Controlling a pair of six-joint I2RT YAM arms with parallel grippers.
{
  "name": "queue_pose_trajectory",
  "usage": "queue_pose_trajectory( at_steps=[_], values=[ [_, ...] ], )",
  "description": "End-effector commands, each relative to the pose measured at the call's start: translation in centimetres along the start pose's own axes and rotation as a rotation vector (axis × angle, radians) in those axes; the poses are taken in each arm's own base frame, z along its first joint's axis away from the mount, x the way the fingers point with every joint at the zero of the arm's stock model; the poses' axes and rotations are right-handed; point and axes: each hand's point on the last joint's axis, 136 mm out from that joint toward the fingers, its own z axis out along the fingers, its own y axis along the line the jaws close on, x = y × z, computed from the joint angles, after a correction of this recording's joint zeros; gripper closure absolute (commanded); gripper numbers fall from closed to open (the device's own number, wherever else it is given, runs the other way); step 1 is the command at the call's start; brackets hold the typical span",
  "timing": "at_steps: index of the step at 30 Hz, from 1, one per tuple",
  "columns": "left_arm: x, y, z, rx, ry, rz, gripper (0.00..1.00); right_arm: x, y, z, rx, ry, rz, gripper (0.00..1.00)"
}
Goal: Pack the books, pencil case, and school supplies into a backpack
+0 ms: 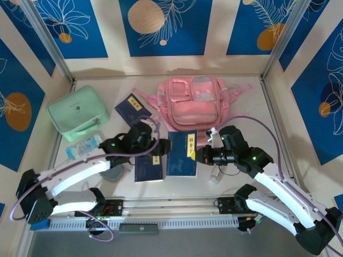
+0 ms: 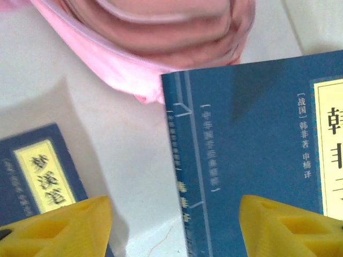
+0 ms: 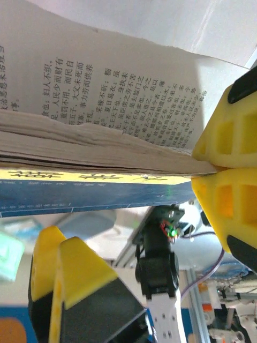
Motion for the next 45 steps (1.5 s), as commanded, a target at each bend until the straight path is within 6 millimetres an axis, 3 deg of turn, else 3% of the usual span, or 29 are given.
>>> queue_pose_trajectory(
  at_steps=[1,4,8,17,20,22,27,32,35,39,42,45],
  values=[
    [-1.7,0.3,-2.6,0.063,-0.032,0.013,0.28,-2.0,4.0,-1.1,-0.14,-0.032,-0.133,1.0],
    [-3.5,0.4,-4.3,0.127,-0.085,-0.038,0.23,-4.4,5.6,-1.7,-0.196,-0.078,-0.172,1.0],
    [-5.3,-1.3,-5.2,0.258,-0.136,-0.072,0.15,-7.1,6.8,-1.9,-0.263,-0.111,-0.169,1.0],
    [-6.1,-3.7,-3.5,0.447,-0.11,-0.121,0.16,-9.8,8.6,-2.1,-0.344,-0.127,-0.194,1.0],
    [-5.6,-3.1,-2.7,0.423,-0.087,-0.131,0.26,-9.8,8.2,-1.4,-0.351,-0.111,-0.178,1.0],
    [-5.9,-4.1,-2.8,0.492,-0.1,-0.137,0.33,-10.0,7.6,-0.9,-0.345,-0.116,-0.166,1.0],
    [-6.3,-4.6,-2.8,0.546,-0.116,-0.156,0.61,-10.1,6.2,0.2,-0.313,-0.106,-0.151,1.0],
    [-6.4,-4.5,-2.8,0.53,-0.12,-0.154,0.82,-10.0,5.1,0.4,-0.273,-0.101,-0.129,1.0],
    [-6.9,-4.8,-3.0,0.534,-0.128,-0.155,0.98,-9.9,4.9,0.1,-0.263,-0.097,-0.131,0.69],
    [-8.3,-5.7,-3.6,0.574,-0.166,-0.161,1.0,-9.6,3.1,-0.3,-0.206,-0.095,-0.062,0.23],
    [-9.8,-7.2,-4.6,0.64,-0.198,-0.176,1.0,-9.5,2.4,-0.8,-0.228,-0.061,0.024,0.03],
    [-10.8,-8.7,-5.3,0.717,-0.225,-0.198,1.0,-9.1,3.8,-1.0,-0.307,-0.008,0.037,0.01]
  ],
)
